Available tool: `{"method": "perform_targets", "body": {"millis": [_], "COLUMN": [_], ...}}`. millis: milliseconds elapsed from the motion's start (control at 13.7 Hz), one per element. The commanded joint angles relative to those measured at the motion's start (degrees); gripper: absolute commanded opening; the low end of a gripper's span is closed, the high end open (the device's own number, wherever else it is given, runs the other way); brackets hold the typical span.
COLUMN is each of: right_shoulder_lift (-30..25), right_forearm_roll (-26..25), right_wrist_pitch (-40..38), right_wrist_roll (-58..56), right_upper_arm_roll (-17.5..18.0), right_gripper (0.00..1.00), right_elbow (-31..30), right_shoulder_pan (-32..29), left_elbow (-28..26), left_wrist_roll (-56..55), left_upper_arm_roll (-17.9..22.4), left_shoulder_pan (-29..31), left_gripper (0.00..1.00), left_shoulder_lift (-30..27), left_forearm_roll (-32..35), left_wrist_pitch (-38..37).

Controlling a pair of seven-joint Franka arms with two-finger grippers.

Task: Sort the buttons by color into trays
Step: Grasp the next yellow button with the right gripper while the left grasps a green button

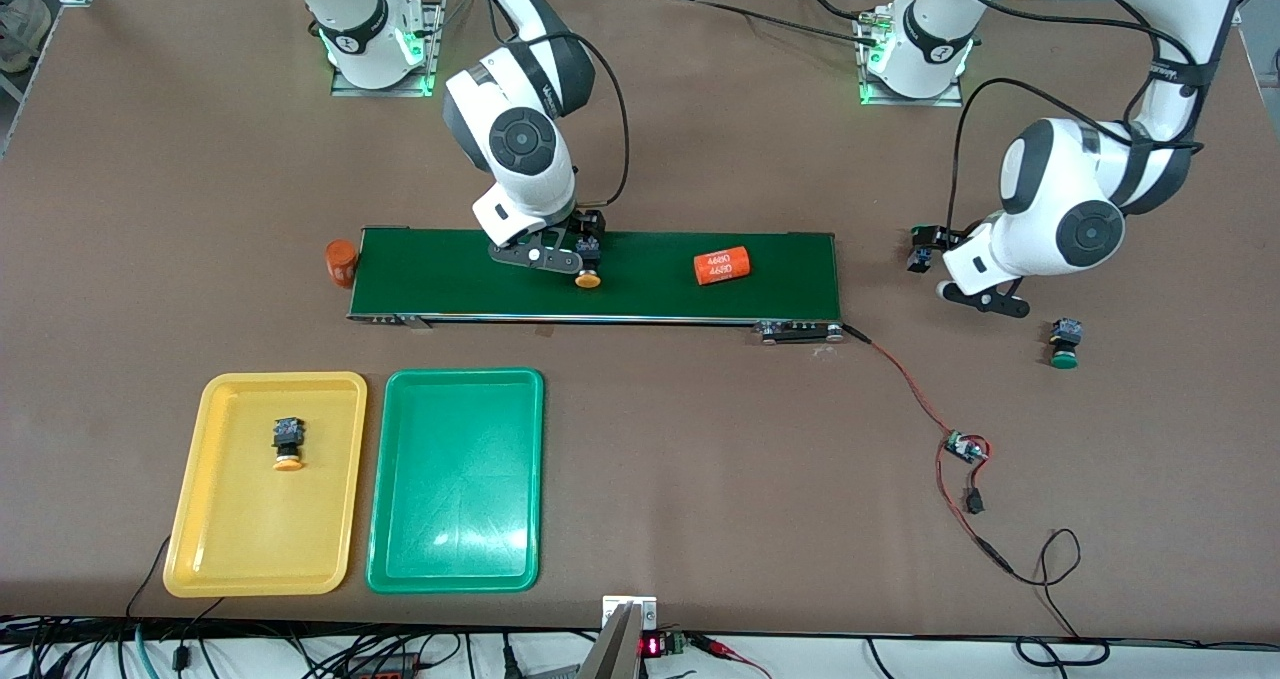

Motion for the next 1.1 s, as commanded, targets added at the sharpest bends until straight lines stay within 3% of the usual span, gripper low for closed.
{"method": "perform_targets", "body": {"millis": [0, 438, 584, 730, 803, 877, 950, 1023], "right_shoulder_lift": [-0.5, 1.8, 3.3, 4.5, 4.9, 5.2, 5.7, 5.6], "right_forearm_roll": [0.4, 0.5, 0.5, 0.5, 0.5, 0.5, 0.5, 0.6], "right_wrist_pitch": [0.2, 5.3, 6.7, 7.4, 7.7, 8.1, 8.4, 8.5], "right_wrist_roll": [0.5, -0.2, -0.2, -0.1, -0.1, -0.1, -0.1, 0.6], "right_upper_arm_roll": [-0.4, -0.4, -0.4, -0.4, -0.4, -0.4, -0.4, -0.6], "right_gripper": [1.00, 1.00, 1.00, 1.00, 0.94, 0.72, 0.57, 0.31], "right_elbow": [0.2, 0.4, 0.4, 0.4, 0.4, 0.3, 0.4, 0.4], "right_shoulder_pan": [0.5, -0.1, -0.2, -0.3, -0.4, -0.5, -0.5, -0.6], "left_elbow": [-1.3, -4.8, -5.4, -5.6, -5.6, -5.5, -5.1, -4.8], "left_wrist_roll": [-0.6, -0.7, -0.6, -0.6, -0.9, -0.9, -1.1, -1.1], "left_upper_arm_roll": [0.7, 0.7, 0.7, 0.7, 0.7, 0.7, 0.6, 0.5], "left_shoulder_pan": [-2.1, -2.0, -2.0, -2.0, -1.9, -1.9, -2.0, -2.0], "left_gripper": [1.00, 0.98, 0.85, 0.54, 0.38, 0.28, 0.22, 0.19], "left_shoulder_lift": [2.0, 5.2, 6.0, 5.9, 5.9, 5.7, 5.1, 3.9], "left_forearm_roll": [-0.4, -0.5, -0.4, -0.4, -0.4, -0.4, -0.4, -0.4], "left_wrist_pitch": [4.7, 11.8, 14.0, 13.5, 13.1, 11.9, 10.5, 9.6]}}
